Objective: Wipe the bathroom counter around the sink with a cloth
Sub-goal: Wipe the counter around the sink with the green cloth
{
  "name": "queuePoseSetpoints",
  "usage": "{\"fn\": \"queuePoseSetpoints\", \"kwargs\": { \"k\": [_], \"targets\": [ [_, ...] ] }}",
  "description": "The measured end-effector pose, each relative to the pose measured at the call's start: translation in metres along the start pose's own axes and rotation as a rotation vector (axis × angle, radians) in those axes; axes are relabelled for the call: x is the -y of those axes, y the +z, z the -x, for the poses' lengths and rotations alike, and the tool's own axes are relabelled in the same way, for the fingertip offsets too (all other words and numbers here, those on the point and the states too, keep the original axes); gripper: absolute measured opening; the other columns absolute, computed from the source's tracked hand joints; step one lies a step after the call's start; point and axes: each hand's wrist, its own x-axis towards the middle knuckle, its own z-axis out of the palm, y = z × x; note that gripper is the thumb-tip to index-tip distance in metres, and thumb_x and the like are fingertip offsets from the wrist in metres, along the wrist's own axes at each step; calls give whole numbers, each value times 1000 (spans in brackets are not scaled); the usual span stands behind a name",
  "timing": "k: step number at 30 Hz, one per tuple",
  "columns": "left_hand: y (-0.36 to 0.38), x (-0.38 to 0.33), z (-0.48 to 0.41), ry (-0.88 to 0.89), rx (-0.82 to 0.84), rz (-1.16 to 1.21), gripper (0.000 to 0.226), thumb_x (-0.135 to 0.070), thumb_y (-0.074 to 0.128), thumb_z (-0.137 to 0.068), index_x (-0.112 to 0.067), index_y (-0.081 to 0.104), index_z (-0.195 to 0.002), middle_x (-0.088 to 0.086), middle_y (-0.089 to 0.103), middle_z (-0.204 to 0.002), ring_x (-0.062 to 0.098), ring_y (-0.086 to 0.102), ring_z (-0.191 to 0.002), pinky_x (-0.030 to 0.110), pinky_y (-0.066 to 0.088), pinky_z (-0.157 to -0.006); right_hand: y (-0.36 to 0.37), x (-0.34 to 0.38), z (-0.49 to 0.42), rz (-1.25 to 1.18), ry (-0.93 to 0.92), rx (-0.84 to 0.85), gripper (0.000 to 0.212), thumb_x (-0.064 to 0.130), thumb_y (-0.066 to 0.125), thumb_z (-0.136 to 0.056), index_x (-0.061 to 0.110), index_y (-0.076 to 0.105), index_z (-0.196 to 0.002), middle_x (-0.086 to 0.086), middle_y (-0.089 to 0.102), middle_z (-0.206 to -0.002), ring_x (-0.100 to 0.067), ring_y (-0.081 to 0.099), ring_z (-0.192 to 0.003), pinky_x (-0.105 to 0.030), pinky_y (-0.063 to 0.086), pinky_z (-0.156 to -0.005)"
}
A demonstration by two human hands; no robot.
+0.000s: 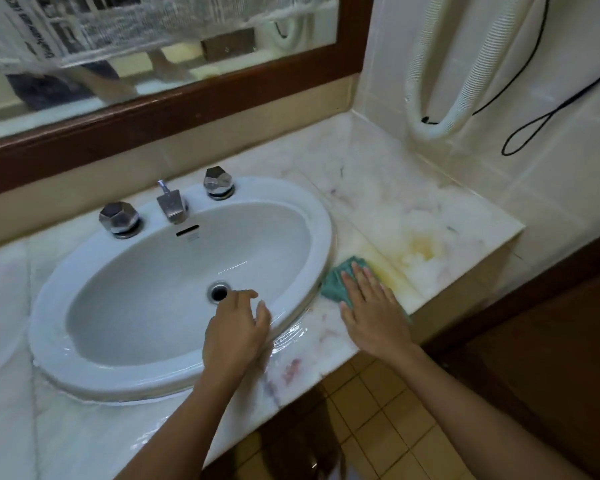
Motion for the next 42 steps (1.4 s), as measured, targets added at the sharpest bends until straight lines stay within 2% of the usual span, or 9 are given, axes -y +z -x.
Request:
{"fn": "queuePoseSetpoints", "kwargs": {
  "k": [8,12,17,24,30,33,37,39,42],
  "targets": [
    [1,-8,0,-26,-74,-95,28,-35,41,-93,-23,61,-109,-4,58,-113,19,50,-106,32,40,-70,4,38,-58,-89,303,-78,62,42,13,-98,15,-2,-153,-8,-10,-160,-23,-13,-147,-41,0,-119],
    [2,-6,0,-38,-61,-90,26,-36,42,-92,-22,61,-106,-3,57,-110,19,48,-106,32,42,-69,10,48,-7,-72,193,-69,64,44,4,-95,16,-4,-152,-5,-12,-160,-21,-14,-147,-40,3,-119],
    [-3,-8,1,-93,-18,-18,28,-39,41,-91,-25,60,-105,-6,56,-109,17,47,-108,32,38,-71,5,3,35,-22,121,-28,61,43,14,-97,19,10,-153,-2,3,-161,-19,-3,-148,-42,18,-118],
    [-9,-5,-1,-137,91,34,31,-45,40,-91,-29,61,-109,-7,56,-116,17,47,-110,34,37,-77,-17,-75,-2,-41,524,-30,63,42,16,-100,13,-3,-153,-8,-10,-160,-22,-11,-147,-40,3,-120],
    [-3,-7,-16,-210,236,31,31,-42,41,-91,-30,56,-115,0,52,-129,24,44,-116,37,37,-86,-40,-116,-84,-81,649,-8,62,38,15,-101,12,-6,-152,-11,-14,-160,-26,-13,-146,-42,0,-119],
    [3,-23,-34,-216,169,55,33,-37,50,-91,-24,58,-120,6,51,-133,29,48,-118,39,39,-91,-37,-107,-114,-68,542,-39,62,38,15,-100,12,-7,-152,-12,-13,-160,-26,-12,-146,-43,1,-119],
    [18,-73,-70,-190,47,274,30,-34,55,-90,-23,60,-118,4,54,-126,26,54,-115,44,43,-98,-27,-83,-96,-75,187,-18,64,43,7,-95,15,-4,-152,-8,-10,-160,-23,-10,-147,-40,2,-119],
    [27,-95,-88,-177,47,283,42,-43,49,-86,-24,57,-122,1,51,-129,23,52,-118,44,43,-100,-27,-95,-70,-49,1,20,64,43,12,-96,19,0,-153,-3,-7,-160,-20,-9,-147,-38,2,-118],
    [44,-111,-106,-212,79,281,47,-49,38,-87,-25,52,-125,-2,50,-129,21,50,-118,43,43,-99,-38,-159,-59,3,21,-3,63,46,12,-96,21,3,-153,-2,-1,-160,-20,-4,-148,-41,10,-119]
  ]
}}
